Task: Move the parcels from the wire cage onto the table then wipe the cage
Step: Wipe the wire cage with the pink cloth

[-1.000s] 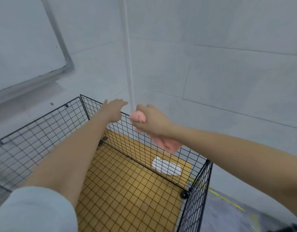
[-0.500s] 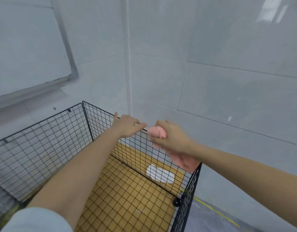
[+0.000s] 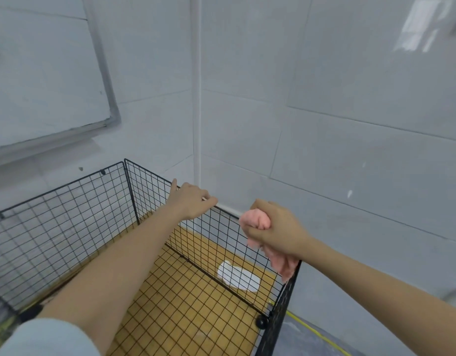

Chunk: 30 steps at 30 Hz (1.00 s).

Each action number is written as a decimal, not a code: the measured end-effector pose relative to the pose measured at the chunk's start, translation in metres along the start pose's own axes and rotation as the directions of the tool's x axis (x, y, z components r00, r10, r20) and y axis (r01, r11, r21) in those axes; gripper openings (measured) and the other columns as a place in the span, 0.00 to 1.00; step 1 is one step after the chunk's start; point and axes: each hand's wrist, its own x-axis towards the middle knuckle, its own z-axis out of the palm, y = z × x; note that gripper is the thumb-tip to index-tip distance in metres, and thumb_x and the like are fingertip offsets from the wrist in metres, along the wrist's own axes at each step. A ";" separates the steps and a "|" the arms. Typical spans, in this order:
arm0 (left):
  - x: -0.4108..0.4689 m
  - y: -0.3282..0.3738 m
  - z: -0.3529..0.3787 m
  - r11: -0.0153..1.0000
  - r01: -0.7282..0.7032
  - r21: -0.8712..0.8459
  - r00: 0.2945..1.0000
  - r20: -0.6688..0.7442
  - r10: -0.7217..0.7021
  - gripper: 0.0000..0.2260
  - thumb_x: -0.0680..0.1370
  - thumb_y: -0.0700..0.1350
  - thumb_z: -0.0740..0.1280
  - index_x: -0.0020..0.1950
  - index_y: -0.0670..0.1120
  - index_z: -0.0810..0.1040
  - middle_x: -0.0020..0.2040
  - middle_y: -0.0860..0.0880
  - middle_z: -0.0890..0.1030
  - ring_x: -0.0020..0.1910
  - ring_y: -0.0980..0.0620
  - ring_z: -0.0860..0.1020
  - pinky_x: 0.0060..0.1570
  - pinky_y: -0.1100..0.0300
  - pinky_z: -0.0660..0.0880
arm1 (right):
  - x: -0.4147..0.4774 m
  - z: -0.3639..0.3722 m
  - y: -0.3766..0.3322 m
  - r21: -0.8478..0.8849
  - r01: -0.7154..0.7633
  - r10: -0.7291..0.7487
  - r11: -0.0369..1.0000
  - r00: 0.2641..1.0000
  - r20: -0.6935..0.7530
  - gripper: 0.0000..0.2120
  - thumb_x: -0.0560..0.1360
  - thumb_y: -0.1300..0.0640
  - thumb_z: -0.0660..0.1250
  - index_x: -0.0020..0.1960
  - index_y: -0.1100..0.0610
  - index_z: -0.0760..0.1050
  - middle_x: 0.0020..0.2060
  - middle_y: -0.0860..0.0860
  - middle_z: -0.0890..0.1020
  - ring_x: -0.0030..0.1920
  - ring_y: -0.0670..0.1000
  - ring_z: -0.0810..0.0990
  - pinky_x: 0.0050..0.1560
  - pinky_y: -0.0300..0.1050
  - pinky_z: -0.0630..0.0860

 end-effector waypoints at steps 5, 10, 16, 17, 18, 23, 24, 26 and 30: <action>0.002 -0.006 -0.006 0.999 -0.023 -0.047 1.000 -0.002 0.023 0.25 0.79 0.65 0.48 0.66 0.55 0.73 0.71 0.51 0.69 0.71 0.51 0.64 0.72 0.43 0.46 | 0.029 0.014 -0.008 0.028 0.054 -0.054 0.998 0.999 -0.007 0.09 0.72 0.46 0.67 0.48 0.49 0.73 0.43 0.44 0.78 0.45 0.45 0.75 0.45 0.42 0.73; 0.010 -0.040 -0.012 0.999 0.047 -0.028 0.999 -0.003 -0.047 0.27 0.79 0.65 0.47 0.68 0.53 0.72 0.74 0.50 0.66 0.73 0.52 0.61 0.73 0.48 0.44 | 0.076 0.038 -0.025 0.042 0.098 -0.100 0.994 0.994 0.039 0.12 0.70 0.43 0.66 0.50 0.48 0.72 0.44 0.47 0.77 0.44 0.48 0.76 0.47 0.48 0.76; 0.034 -0.076 -0.011 0.989 0.113 -0.095 0.991 -0.057 -0.119 0.24 0.80 0.64 0.49 0.68 0.54 0.72 0.76 0.51 0.61 0.76 0.54 0.54 0.74 0.50 0.40 | 0.136 0.068 -0.040 0.071 0.197 -0.203 0.978 0.976 0.083 0.13 0.71 0.41 0.66 0.52 0.46 0.71 0.45 0.45 0.75 0.44 0.46 0.76 0.45 0.44 0.76; 0.037 -0.084 -0.011 0.986 0.134 -0.094 0.987 -0.070 -0.141 0.25 0.80 0.63 0.48 0.69 0.54 0.70 0.77 0.51 0.59 0.76 0.54 0.53 0.74 0.50 0.39 | 0.145 0.073 -0.041 0.081 0.211 -0.218 0.974 0.972 0.085 0.12 0.72 0.42 0.66 0.51 0.46 0.71 0.45 0.44 0.75 0.43 0.45 0.76 0.44 0.41 0.75; 0.041 -0.097 -0.012 0.982 0.164 -0.090 0.982 -0.084 -0.171 0.25 0.80 0.63 0.48 0.71 0.53 0.68 0.77 0.50 0.57 0.76 0.54 0.51 0.74 0.50 0.39 | 0.159 0.080 -0.045 0.091 0.238 -0.246 0.967 0.966 0.081 0.11 0.72 0.42 0.65 0.51 0.46 0.71 0.44 0.44 0.75 0.42 0.44 0.76 0.44 0.40 0.75; 0.045 -0.150 -0.022 0.954 0.297 -0.038 0.944 -0.138 -0.299 0.29 0.81 0.62 0.46 0.77 0.49 0.55 0.79 0.49 0.47 0.77 0.52 0.44 0.75 0.50 0.37 | 0.212 0.108 -0.068 0.090 0.284 -0.292 0.955 0.953 0.087 0.07 0.73 0.45 0.61 0.49 0.45 0.69 0.43 0.43 0.74 0.42 0.45 0.75 0.44 0.43 0.74; 0.044 -0.162 -0.025 0.943 0.330 -0.036 0.934 -0.137 -0.331 0.29 0.81 0.62 0.46 0.78 0.48 0.53 0.79 0.49 0.47 0.77 0.51 0.44 0.75 0.50 0.39 | 0.224 0.115 -0.074 0.089 0.292 -0.300 0.952 0.950 0.090 0.06 0.73 0.46 0.61 0.49 0.45 0.69 0.43 0.43 0.73 0.43 0.47 0.75 0.44 0.43 0.74; 0.040 -0.183 -0.030 0.917 0.393 -0.068 0.909 -0.121 -0.398 0.29 0.81 0.60 0.47 0.78 0.47 0.51 0.79 0.48 0.51 0.77 0.50 0.49 0.75 0.52 0.44 | 0.246 0.127 -0.088 0.082 0.310 -0.317 0.947 0.944 0.090 0.06 0.74 0.47 0.60 0.50 0.45 0.69 0.43 0.44 0.73 0.43 0.50 0.76 0.45 0.45 0.74; 0.031 -0.208 -0.035 0.897 0.399 -0.193 0.903 -0.091 -0.421 0.25 0.83 0.56 0.50 0.77 0.47 0.55 0.77 0.49 0.58 0.75 0.50 0.57 0.73 0.53 0.54 | 0.279 0.146 -0.110 0.084 0.296 -0.305 0.951 0.945 0.116 0.08 0.75 0.46 0.59 0.53 0.46 0.69 0.45 0.46 0.72 0.44 0.53 0.76 0.43 0.47 0.71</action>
